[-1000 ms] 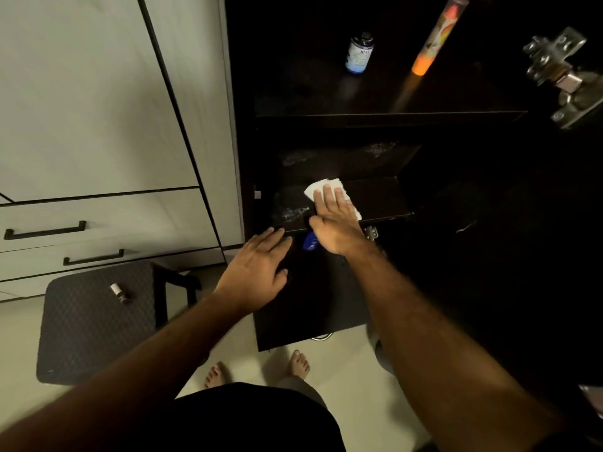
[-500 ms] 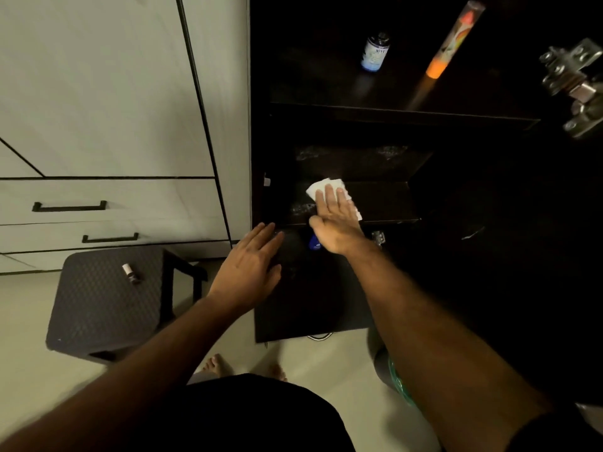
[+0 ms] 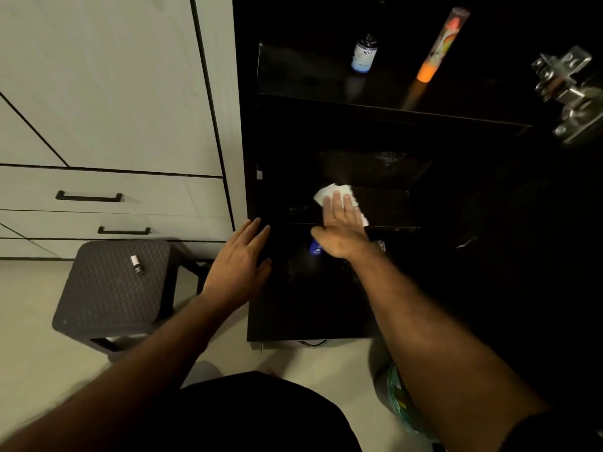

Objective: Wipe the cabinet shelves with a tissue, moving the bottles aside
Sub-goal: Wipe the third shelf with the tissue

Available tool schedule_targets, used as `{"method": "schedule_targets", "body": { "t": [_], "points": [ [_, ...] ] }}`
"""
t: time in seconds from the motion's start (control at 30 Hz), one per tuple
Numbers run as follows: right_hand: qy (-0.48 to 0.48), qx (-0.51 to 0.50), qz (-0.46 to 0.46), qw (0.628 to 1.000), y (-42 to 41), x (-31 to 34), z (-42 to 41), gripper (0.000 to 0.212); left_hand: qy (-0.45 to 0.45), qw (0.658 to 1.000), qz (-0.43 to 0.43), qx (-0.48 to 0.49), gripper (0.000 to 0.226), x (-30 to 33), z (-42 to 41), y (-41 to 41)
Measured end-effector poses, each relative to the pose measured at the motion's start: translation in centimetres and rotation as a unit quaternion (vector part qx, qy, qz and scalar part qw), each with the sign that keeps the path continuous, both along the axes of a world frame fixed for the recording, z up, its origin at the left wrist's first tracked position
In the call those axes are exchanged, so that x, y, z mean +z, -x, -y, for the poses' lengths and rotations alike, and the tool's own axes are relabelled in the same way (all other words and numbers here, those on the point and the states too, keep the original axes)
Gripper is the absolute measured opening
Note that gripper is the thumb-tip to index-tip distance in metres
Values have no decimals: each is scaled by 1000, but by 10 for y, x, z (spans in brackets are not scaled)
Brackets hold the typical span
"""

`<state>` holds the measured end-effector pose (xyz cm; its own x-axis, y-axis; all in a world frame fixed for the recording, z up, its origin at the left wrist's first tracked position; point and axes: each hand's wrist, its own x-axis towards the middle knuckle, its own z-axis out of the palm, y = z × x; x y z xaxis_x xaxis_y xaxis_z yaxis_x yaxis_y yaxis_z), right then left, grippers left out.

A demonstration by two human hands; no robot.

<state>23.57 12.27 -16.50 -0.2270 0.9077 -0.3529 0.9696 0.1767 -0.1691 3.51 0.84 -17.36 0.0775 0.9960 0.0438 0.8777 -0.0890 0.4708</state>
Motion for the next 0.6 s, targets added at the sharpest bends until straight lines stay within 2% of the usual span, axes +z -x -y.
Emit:
{"method": "schedule_targets", "body": {
  "t": [0.1, 0.17, 0.33, 0.5, 0.6],
  "points": [
    [-4, 71, -51, 996, 1, -1, 18, 78, -3, 1000, 0, 6, 67, -1, -2, 0],
    [-8, 77, -48, 996, -18, -4, 20, 75, -2, 1000, -1, 7, 67, -3, -3, 2],
    [-4, -51, 13, 999, -58, -2, -11, 69, 7, 1000, -7, 15, 68, -8, 0, 11],
    [-8, -158, 1, 987, -21, -3, -28, 70, 3, 1000, 1, 15, 67, -5, 2, 23],
    [10, -174, -18, 985, 5, 0, -31, 71, 10, 1000, 12, 23, 66, -4, 0, 31]
  ]
}}
